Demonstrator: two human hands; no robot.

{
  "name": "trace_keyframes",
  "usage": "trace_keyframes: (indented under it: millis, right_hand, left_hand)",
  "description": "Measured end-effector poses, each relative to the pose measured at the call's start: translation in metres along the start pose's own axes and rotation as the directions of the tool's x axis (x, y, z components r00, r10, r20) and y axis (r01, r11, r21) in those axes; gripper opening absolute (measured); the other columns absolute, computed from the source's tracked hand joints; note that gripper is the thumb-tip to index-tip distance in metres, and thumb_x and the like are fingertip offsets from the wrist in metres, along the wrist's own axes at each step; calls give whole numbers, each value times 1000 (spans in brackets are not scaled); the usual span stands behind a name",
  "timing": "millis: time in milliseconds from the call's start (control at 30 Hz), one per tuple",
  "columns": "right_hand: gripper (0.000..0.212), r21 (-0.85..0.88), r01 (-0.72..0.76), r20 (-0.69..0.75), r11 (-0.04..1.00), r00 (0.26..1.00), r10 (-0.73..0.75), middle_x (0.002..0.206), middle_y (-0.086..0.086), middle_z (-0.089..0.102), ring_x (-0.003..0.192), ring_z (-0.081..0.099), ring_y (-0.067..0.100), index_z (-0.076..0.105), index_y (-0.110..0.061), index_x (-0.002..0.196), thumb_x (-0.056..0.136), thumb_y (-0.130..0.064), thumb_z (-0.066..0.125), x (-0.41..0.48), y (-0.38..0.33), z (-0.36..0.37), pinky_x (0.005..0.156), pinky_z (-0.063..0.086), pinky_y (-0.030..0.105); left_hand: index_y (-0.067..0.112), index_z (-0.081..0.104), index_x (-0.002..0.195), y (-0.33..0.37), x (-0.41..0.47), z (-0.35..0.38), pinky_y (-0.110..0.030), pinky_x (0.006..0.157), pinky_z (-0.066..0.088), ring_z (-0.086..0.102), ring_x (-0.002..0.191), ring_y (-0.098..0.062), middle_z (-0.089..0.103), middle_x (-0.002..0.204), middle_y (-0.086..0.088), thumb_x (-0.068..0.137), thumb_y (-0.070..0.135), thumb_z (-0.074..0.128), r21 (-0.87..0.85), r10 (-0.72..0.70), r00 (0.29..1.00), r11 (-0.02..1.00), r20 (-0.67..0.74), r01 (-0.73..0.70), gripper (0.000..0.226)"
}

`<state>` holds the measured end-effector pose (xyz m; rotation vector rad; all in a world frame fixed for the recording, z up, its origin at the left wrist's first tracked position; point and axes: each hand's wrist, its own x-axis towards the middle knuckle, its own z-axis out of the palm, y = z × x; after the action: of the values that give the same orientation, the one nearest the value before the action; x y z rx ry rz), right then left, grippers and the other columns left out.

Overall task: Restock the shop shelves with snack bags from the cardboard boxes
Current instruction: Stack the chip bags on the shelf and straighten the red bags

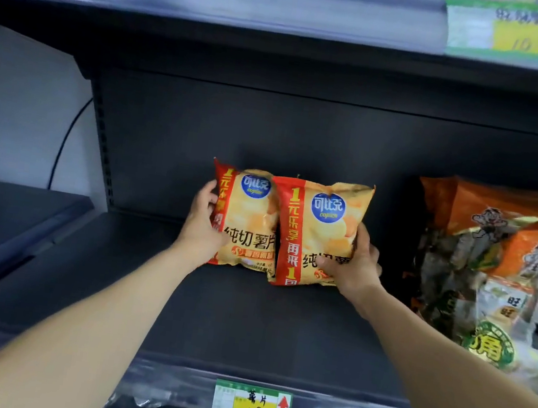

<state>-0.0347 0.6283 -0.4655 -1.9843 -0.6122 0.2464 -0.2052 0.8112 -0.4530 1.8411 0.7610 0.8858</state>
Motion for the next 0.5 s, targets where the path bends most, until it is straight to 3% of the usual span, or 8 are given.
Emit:
trace_keyframes:
  millis: [100,200,333,500]
  right_hand:
    - [96,-27,-57,-9,998,998,57,148,4,23,136,23,32,10,-43,147,77,-34,76,0,5,-3,111,27,55]
    - [91,24,-72,12,997,997,71,149,5,24,137,24,33,14,-41,147,80,-28,75,2,3,-1,109,29,52]
    - [103,22,-90,36,996,995,90,146,4,28,136,24,33,13,-39,148,72,-22,81,3,3,8,111,27,51]
    - [102,-41,-103,-53,994,994,100,144,5,30,134,28,34,10,-35,148,74,-26,79,6,0,20,109,30,49]
  left_hand:
    - [26,18,148,-8,-4,-3,-33,101,42,37,132,-18,31,139,0,74,-5,73,103,-58,998,993,19,55,97]
    - [26,23,140,-7,-1,1,-32,92,44,43,117,-16,32,138,-3,72,7,80,164,-109,993,981,33,102,91]
    - [26,22,129,-7,5,9,-36,88,50,53,107,-17,52,123,-2,73,3,78,122,-127,990,985,55,119,82]
    - [23,26,125,-12,9,14,-31,80,45,51,103,-15,47,114,5,78,-1,72,112,-70,997,991,-24,72,70]
